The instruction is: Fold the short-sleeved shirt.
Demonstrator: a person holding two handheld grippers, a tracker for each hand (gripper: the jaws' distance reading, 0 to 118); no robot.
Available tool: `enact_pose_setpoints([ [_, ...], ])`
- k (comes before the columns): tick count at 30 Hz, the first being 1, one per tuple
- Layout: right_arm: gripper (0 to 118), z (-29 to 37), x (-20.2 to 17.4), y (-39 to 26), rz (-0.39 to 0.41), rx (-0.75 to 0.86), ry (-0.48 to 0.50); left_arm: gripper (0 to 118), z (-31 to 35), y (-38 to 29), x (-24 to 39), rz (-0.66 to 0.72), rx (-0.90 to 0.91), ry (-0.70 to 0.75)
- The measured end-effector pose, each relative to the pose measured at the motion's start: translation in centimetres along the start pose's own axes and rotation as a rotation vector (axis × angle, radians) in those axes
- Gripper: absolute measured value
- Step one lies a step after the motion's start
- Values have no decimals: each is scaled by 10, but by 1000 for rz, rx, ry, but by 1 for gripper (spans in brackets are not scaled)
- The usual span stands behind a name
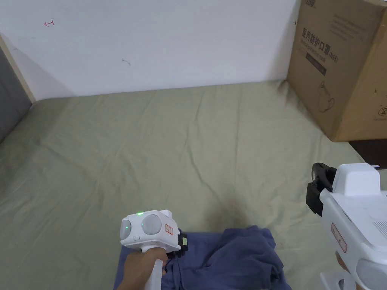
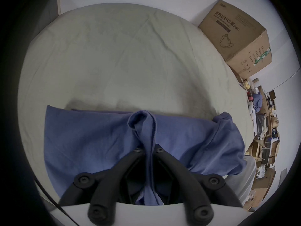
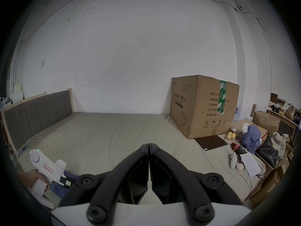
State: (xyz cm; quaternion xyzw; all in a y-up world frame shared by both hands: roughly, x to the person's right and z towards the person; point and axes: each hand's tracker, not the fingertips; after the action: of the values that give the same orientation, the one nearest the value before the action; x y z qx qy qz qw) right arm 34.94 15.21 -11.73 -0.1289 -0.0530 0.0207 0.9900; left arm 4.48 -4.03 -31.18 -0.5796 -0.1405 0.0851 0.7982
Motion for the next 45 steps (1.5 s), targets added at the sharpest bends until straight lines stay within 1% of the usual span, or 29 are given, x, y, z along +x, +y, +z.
enact_pose_setpoints([
  [1,0,0,1,0,0,0,-3,18,2,0,0,0,-2,0],
  [2,0,0,1,0,0,-1,-4,42,7,-1,0,-1,4,-20],
  [3,0,0,2,1,-3,0,-4,67,13,-2,0,-4,29,-82],
  [5,0,0,1,2,-7,1,-4,102,37,-10,8,-7,102,-126],
  [6,0,-1,1,2,-7,2,-3,104,50,-11,9,-15,152,-129],
  [10,0,-2,-4,6,-7,9,5,104,93,-15,5,-74,318,-124],
  [12,0,-1,-6,8,-9,14,13,104,119,-24,4,-91,414,-93],
  [14,0,-1,-9,9,-9,18,21,103,130,-29,-5,-107,476,-40],
  [15,0,-1,-10,10,-8,20,23,100,134,-32,-9,-117,502,-9],
  [16,0,0,-10,10,-6,21,26,94,136,-36,-11,-121,527,26],
  [18,0,0,-12,11,-6,22,32,71,134,-43,-20,-130,556,68],
  [19,0,0,-12,11,-6,22,34,55,134,-45,-25,-131,558,79],
  [20,0,1,-13,11,-7,21,37,31,131,-48,-29,-127,563,82],
  [21,0,1,-13,11,-6,21,39,14,126,-52,-34,-125,567,87],
  [22,0,1,-13,10,-4,20,39,4,121,-55,-38,-118,567,84],
  [26,0,2,-12,8,-2,14,39,1,89,-62,-52,-87,499,87],
  [29,0,2,-10,7,-5,10,35,0,74,-73,-37,-121,439,102],
  [35,0,0,-2,4,4,-10,25,0,23,-87,-11,-185,316,73],
  [36,0,0,-1,4,5,-12,23,0,33,-89,9,-200,279,62],
  [39,0,1,3,4,4,-14,15,0,21,-94,29,-218,258,71],
  [40,0,1,4,5,4,-13,10,0,7,-95,21,-223,263,73],
  [45,0,-1,7,5,6,-18,3,0,16,-86,38,-218,260,23],
])
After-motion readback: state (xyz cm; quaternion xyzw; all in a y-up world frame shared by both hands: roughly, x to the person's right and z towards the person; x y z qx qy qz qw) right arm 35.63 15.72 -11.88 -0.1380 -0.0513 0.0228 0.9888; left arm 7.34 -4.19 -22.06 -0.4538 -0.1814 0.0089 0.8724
